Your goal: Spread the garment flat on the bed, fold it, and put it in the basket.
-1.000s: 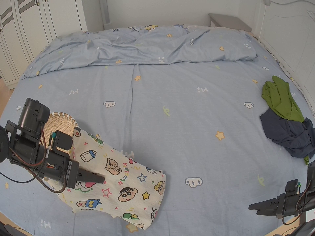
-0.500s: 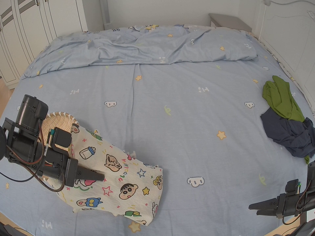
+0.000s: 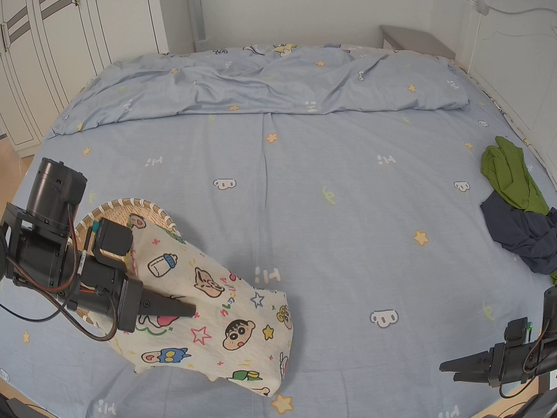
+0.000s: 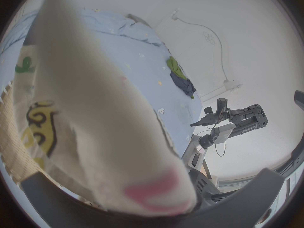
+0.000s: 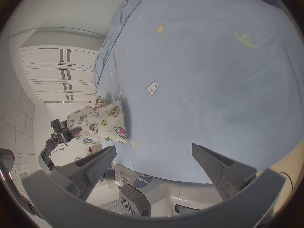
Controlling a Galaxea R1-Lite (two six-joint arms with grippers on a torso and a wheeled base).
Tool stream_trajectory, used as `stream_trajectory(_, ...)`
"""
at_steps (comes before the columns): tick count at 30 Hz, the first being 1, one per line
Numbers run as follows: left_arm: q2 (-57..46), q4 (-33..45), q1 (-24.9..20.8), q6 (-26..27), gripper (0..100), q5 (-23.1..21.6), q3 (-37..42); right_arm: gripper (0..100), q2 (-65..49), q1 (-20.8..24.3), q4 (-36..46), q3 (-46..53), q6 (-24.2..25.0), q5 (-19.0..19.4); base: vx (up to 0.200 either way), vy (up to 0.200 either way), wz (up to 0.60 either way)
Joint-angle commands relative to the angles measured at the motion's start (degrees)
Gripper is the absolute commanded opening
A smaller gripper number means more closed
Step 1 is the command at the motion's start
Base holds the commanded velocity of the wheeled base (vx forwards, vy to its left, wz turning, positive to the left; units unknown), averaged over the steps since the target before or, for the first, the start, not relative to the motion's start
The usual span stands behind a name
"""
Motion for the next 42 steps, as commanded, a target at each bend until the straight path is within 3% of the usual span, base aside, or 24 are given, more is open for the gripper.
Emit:
stream_trajectory(1, -0.4, -0.1, -0.3, 0.3, 0, 0.0, -4.4, 100, -0.1, 0.0, 0.0, -0.2, 0.1, 0.0, 0.0, 0.0, 0.0)
stream_trajectory(5, -0.4, -0.7, 0.4, 1.0, 0, 0.1, -5.9, 100, -0.2, -0.1, 0.0, -0.3, 0.2, 0.0, 0.0, 0.0, 0.0)
stream_trajectory(10, -0.2, -4.1, 6.2, 2.0, 0, -0.2, -7.8, 100, -0.5, -0.1, 0.0, -0.4, 0.3, -0.1, 0.0, 0.0, 0.0)
stream_trajectory(14, -0.2, -7.0, 16.7, 2.0, 0, -0.9, -9.7, 100, -0.2, -0.1, -0.1, -0.3, 0.3, 0.0, 0.0, 0.0, 0.0)
stream_trajectory(15, -0.2, -7.0, 16.7, 2.0, 0, -0.9, -9.7, 100, -0.2, -0.1, -0.1, -0.3, 0.3, 0.0, 0.0, 0.0, 0.0)
stream_trajectory(16, -0.2, -7.0, 20.4, 1.9, 0, -1.1, -10.8, 100, 0.0, -0.1, -0.1, -0.2, 0.3, 0.0, 0.0, 0.0, 0.0)
stream_trajectory(22, -0.3, -7.0, 30.9, 1.5, 0, -2.5, -12.7, 100, -0.4, -0.1, 0.0, 0.0, -0.1, 0.0, 0.0, 0.0, 0.0)
stream_trajectory(27, 1.4, -6.4, 32.7, 1.6, 0, -2.5, -11.7, 100, -0.6, 0.2, 0.0, 0.1, -0.1, 0.0, 0.0, 0.0, 0.0)
stream_trajectory(34, 15.2, -6.3, 34.5, 0.4, 0, -2.6, -7.8, 100, -0.6, 0.1, 0.0, 0.1, -0.1, 0.0, 0.0, 0.0, 0.0)
stream_trajectory(42, 19.6, -5.9, 36.5, -0.4, 0, -2.4, -3.2, 100, -0.7, 0.5, 0.0, 0.1, -0.1, -0.1, 0.0, 0.0, 0.0)
